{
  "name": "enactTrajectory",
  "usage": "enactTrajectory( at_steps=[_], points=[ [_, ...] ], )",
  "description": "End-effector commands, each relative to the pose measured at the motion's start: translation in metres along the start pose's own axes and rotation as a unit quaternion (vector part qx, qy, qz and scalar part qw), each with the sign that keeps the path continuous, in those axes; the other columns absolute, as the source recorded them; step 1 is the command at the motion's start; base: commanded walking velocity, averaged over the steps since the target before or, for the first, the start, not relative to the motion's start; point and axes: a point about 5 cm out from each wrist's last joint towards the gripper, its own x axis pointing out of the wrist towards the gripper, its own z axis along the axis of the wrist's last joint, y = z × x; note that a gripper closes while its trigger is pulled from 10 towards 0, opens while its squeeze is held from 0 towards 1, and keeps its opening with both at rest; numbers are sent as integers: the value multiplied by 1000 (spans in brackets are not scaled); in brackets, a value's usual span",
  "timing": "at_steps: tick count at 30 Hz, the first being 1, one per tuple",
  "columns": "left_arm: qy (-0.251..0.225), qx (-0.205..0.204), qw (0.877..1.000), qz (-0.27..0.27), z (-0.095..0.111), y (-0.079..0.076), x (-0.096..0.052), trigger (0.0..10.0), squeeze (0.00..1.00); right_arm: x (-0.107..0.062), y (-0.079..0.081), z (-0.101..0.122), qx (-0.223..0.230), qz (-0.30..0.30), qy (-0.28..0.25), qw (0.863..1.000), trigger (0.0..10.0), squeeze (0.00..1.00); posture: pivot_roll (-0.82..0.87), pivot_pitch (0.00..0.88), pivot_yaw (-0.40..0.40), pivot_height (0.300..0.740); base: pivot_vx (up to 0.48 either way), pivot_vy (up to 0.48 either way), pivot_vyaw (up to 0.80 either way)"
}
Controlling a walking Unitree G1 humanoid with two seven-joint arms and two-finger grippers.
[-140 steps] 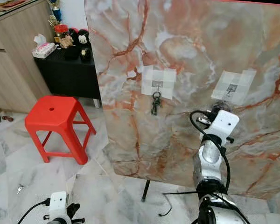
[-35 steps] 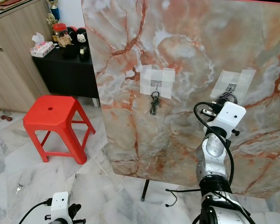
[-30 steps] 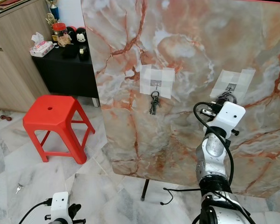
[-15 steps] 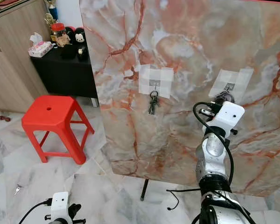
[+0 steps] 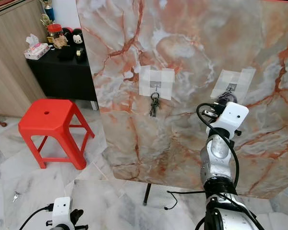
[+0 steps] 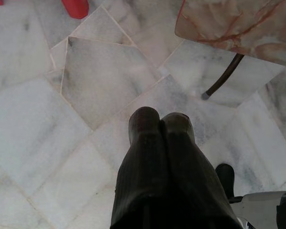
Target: Hang keys on a hook
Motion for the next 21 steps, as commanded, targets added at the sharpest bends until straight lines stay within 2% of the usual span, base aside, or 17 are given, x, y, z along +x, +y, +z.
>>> enactTrajectory(
  at_steps=[1,8,12,21],
  points=[
    [10,3,1000,1,-6,1,-2,10000,0,7,4,13,11,10,-22,1000,10000,0,109,47,-33,740,0,0,0],
    [10,3,1000,0,-6,1,-2,10000,0,7,3,17,16,7,-37,999,10000,0,108,47,-32,740,0,0,0],
    [10,4,1000,-1,-6,1,-2,10000,0,1,3,9,17,2,-28,999,10000,0,108,46,-30,740,0,0,0],
    [9,4,1000,0,-5,1,-2,10000,0,-2,4,7,20,4,-28,999,10000,0,108,47,-30,740,0,0,0]
  ],
)
